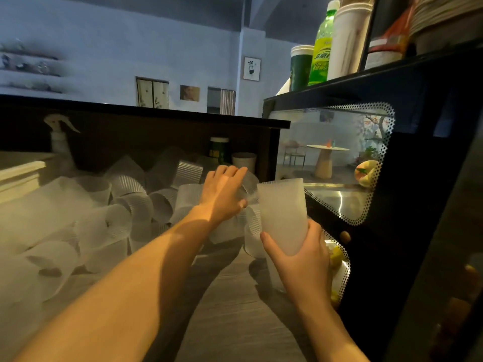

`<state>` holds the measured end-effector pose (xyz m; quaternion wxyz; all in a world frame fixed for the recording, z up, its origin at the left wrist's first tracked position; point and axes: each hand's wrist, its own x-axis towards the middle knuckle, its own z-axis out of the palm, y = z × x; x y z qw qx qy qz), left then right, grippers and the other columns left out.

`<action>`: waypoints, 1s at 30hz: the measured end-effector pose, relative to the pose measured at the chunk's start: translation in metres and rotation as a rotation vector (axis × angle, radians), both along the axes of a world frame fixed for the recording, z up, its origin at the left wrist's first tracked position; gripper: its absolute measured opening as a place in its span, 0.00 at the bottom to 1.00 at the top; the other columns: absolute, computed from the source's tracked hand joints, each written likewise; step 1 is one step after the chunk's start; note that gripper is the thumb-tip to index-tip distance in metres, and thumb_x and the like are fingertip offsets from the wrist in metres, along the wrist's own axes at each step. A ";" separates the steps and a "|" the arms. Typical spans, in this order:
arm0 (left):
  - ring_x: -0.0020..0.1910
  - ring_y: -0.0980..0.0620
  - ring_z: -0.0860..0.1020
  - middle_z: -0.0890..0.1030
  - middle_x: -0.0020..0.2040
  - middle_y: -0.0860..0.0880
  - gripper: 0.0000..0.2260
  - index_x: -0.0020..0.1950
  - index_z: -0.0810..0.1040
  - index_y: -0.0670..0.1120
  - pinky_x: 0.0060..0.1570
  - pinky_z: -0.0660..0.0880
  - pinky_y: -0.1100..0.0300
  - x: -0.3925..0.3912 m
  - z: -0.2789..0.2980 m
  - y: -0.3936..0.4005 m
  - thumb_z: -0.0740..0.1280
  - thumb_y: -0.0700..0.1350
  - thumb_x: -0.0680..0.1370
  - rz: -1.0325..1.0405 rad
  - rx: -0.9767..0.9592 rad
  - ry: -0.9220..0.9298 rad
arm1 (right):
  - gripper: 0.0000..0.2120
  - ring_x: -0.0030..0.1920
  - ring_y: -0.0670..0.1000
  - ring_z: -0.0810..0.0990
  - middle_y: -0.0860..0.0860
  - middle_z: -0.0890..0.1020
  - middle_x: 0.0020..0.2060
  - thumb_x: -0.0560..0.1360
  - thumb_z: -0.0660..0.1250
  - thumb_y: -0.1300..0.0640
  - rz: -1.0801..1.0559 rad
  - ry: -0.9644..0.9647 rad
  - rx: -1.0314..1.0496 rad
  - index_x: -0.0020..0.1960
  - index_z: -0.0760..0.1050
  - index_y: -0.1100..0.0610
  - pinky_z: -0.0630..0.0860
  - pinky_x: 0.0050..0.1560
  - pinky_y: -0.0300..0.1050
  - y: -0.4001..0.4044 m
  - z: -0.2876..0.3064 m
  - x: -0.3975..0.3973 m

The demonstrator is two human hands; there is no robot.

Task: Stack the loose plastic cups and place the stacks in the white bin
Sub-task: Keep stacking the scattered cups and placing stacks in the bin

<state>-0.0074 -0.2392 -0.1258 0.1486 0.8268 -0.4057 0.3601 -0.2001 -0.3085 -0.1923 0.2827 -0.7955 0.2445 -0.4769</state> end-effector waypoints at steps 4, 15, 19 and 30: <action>0.72 0.45 0.65 0.64 0.75 0.43 0.40 0.79 0.55 0.44 0.68 0.65 0.53 -0.014 0.016 0.025 0.74 0.49 0.74 -0.167 -0.352 0.294 | 0.37 0.49 0.47 0.72 0.46 0.70 0.53 0.65 0.71 0.33 0.021 0.012 0.001 0.65 0.64 0.52 0.67 0.37 0.36 0.002 -0.001 0.000; 0.54 0.59 0.73 0.76 0.57 0.51 0.32 0.68 0.73 0.49 0.51 0.74 0.65 -0.050 0.009 0.148 0.72 0.63 0.68 -0.278 -0.447 0.250 | 0.37 0.50 0.45 0.71 0.44 0.67 0.53 0.65 0.73 0.35 0.202 0.137 -0.083 0.66 0.61 0.48 0.69 0.39 0.35 0.011 -0.002 -0.001; 0.51 0.73 0.73 0.72 0.53 0.60 0.27 0.68 0.70 0.53 0.42 0.73 0.76 -0.072 0.005 0.167 0.68 0.58 0.71 -0.398 -0.506 0.404 | 0.40 0.52 0.43 0.70 0.41 0.65 0.54 0.64 0.75 0.36 0.311 0.203 -0.165 0.69 0.60 0.45 0.73 0.44 0.38 0.017 -0.001 -0.001; 0.60 0.60 0.73 0.74 0.62 0.57 0.24 0.67 0.72 0.60 0.52 0.75 0.65 -0.080 -0.030 0.173 0.56 0.67 0.75 -0.508 -0.393 0.538 | 0.40 0.57 0.40 0.65 0.39 0.66 0.61 0.64 0.73 0.36 0.474 0.390 -0.541 0.69 0.57 0.40 0.66 0.50 0.35 0.045 0.003 -0.001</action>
